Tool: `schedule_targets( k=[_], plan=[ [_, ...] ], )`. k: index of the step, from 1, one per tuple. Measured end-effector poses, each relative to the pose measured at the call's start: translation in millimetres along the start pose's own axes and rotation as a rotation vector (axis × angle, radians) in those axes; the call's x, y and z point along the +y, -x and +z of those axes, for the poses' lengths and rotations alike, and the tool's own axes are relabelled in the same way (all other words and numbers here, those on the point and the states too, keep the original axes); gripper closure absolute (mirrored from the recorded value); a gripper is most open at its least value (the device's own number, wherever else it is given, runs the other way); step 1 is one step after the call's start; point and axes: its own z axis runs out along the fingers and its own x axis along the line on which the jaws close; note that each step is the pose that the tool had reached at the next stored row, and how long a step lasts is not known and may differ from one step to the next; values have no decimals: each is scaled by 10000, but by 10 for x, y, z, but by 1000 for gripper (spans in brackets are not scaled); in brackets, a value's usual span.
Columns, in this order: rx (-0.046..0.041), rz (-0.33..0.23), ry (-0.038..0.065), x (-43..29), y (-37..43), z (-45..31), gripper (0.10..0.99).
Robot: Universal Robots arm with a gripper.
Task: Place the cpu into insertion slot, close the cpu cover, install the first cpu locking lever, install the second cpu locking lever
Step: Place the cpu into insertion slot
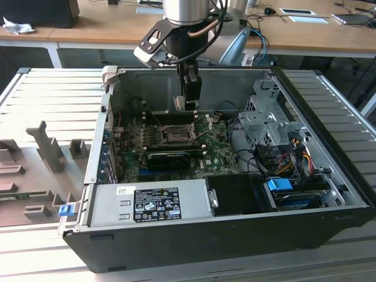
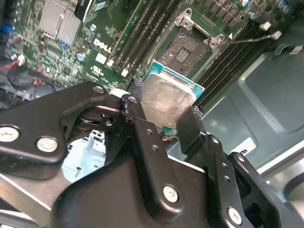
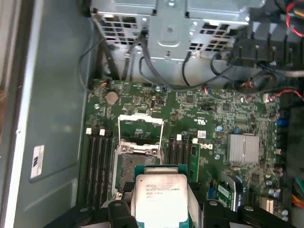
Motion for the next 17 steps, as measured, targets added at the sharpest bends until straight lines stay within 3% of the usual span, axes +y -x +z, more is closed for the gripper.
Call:
schedule_targets(
  k=[11, 17],
  plan=[
    [-21, 235, 3, -19, 2, 180, 557],
    [-22, 233, 3, -54, 5, 372, 557]
  ],
)
